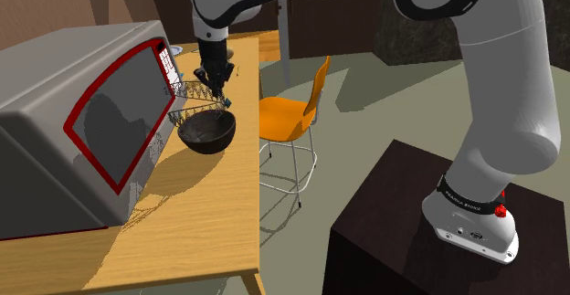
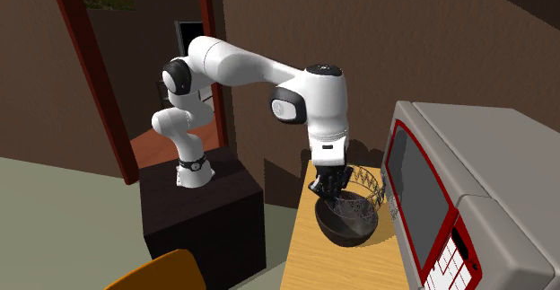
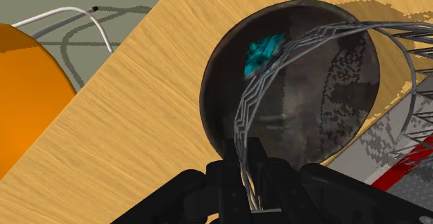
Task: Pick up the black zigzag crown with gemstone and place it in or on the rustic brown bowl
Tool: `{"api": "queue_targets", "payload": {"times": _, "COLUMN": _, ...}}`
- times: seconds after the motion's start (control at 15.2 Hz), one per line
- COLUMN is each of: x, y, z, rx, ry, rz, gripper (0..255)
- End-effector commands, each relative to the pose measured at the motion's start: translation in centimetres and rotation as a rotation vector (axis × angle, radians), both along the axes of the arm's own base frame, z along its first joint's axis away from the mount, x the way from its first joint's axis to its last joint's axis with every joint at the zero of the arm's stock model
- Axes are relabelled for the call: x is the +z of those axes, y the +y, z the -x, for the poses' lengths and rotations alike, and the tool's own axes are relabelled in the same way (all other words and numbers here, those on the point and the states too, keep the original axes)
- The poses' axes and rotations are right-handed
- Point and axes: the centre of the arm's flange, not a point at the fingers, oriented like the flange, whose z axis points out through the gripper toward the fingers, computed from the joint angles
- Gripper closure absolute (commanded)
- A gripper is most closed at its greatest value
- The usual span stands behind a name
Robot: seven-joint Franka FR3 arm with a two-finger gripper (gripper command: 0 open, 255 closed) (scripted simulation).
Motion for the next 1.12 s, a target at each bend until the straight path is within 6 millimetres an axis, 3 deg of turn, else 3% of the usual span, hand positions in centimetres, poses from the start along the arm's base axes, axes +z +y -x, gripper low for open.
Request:
{"api": "queue_targets", "payload": {"times": 0.0, "x": -1.0, "y": 0.0, "z": 0.0, "rx": 0.0, "ry": -0.001, "rz": 0.0, "gripper": 255}}
{"api": "queue_targets", "payload": {"times": 0.33, "x": -3.9, "y": 0.0, "z": 0.0, "rx": 0.0, "ry": -0.001, "rz": 0.0, "gripper": 255}}
{"api": "queue_targets", "payload": {"times": 0.86, "x": -3.9, "y": 0.0, "z": 0.0, "rx": 0.0, "ry": -0.001, "rz": 0.0, "gripper": 255}}
{"api": "queue_targets", "payload": {"times": 0.92, "x": -3.9, "y": 0.0, "z": 0.0, "rx": 0.0, "ry": -0.001, "rz": 0.0, "gripper": 0}}
{"api": "queue_targets", "payload": {"times": 1.06, "x": -3.9, "y": 0.0, "z": 0.0, "rx": 0.0, "ry": -0.001, "rz": 0.0, "gripper": 0}}
